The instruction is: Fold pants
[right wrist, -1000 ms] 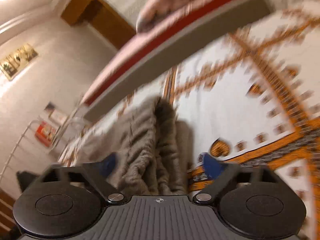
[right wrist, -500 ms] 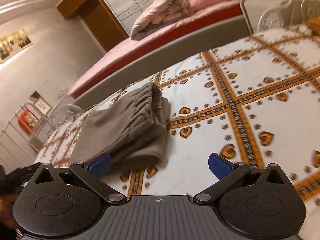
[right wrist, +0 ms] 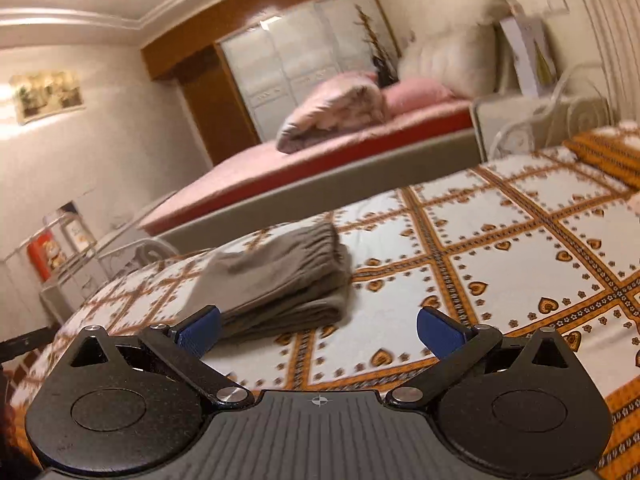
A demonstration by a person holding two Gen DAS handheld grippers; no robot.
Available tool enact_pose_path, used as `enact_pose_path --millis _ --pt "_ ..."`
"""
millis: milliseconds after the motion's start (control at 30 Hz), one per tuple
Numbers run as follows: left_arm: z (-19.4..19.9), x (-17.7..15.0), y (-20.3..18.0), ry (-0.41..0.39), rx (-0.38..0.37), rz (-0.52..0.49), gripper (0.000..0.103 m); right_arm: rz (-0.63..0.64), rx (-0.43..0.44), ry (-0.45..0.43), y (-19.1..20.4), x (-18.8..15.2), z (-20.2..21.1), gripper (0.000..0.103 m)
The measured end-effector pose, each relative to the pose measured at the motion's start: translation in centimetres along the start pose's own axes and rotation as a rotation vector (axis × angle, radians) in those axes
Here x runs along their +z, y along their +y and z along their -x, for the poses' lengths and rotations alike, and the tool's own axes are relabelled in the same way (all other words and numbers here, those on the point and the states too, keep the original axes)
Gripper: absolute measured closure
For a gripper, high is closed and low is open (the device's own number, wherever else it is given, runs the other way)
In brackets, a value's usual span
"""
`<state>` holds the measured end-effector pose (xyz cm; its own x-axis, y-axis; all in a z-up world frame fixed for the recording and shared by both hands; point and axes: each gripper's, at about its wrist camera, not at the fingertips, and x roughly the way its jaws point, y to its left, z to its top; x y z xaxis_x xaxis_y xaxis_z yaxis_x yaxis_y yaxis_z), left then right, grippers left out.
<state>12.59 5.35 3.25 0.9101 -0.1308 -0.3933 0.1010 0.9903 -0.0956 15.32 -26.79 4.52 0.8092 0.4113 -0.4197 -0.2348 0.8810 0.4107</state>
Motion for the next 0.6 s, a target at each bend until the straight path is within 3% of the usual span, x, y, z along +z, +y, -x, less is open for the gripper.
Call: enact_pose_path --millis 300,433,600 --pt "4.6 -4.6 -4.3 -0.021 -0.007 -0.074 0.006 0.138 0.005 0.011 5.6 -6.1 4.4 0.000" --pt "4.2 -4.8 -4.2 -0.008 0.001 -0.065 0.006 0.238 0.000 0.001 7.1 -7.0 4.4 0.000" --pt "4.1 -5.3 -4.7 0.000 -0.018 -0.074 0.006 0.269 0.010 0.026 7.4 -7.5 3.2 0.000"
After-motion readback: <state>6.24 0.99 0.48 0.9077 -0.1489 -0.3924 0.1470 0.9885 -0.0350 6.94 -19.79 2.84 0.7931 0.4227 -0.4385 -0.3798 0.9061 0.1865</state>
